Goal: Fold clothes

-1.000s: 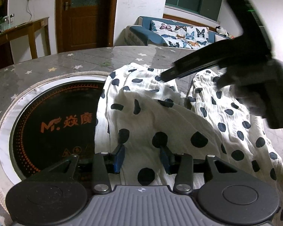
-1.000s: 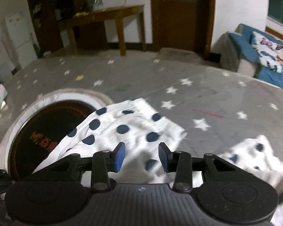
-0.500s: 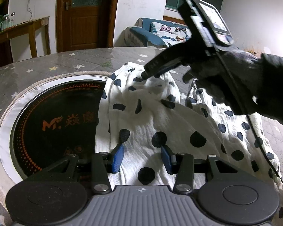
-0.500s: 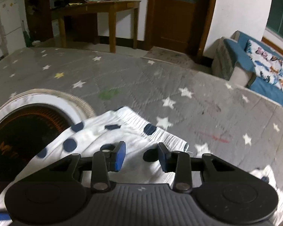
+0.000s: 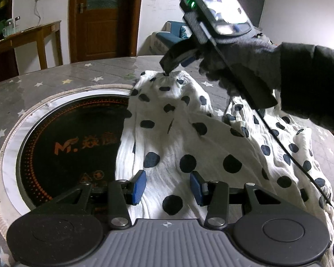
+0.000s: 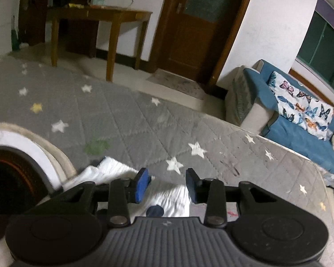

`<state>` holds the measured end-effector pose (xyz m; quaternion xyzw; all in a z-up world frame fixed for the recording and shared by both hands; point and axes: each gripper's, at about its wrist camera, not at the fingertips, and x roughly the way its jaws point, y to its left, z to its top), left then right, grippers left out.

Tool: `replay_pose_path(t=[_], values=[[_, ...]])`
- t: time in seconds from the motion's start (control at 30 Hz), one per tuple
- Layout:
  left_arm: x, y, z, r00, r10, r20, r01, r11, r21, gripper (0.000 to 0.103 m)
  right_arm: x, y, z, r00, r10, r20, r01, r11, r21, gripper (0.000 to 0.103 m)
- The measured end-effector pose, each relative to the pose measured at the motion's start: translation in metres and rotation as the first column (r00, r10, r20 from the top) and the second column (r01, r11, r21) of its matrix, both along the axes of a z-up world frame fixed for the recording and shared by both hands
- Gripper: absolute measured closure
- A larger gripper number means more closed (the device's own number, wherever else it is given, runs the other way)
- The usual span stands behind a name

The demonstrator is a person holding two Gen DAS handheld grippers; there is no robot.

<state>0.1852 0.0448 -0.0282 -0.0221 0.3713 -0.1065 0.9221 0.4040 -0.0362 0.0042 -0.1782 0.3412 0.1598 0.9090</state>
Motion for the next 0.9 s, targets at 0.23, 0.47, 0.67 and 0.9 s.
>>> replay_pose_path(t=[0.23,0.47,0.67,0.9], values=[[-0.001,-0.002,0.001,1.000,0.005,-0.002,-0.005,1.000,0.003,0.055,-0.018,0.002,0.007,0.989,0.117,-0.094,-0.108,0.990,0.094,0.066],[-0.003,0.001,0.002,1.000,0.006,-0.003,-0.006,1.000,-0.003,0.055,-0.020,0.015,-0.012,0.977,0.144,-0.156,-0.133,0.988,0.080,0.066],[-0.004,0.001,0.002,1.000,0.004,0.000,-0.004,1.000,-0.007,0.055,-0.024,0.014,-0.009,0.974,0.165,-0.154,-0.155,0.985,0.075,0.066],[-0.005,0.000,0.002,1.000,0.007,-0.005,-0.007,1.000,0.002,0.055,-0.019,0.034,-0.016,0.968,0.208,-0.141,-0.196,0.976,0.094,0.065]])
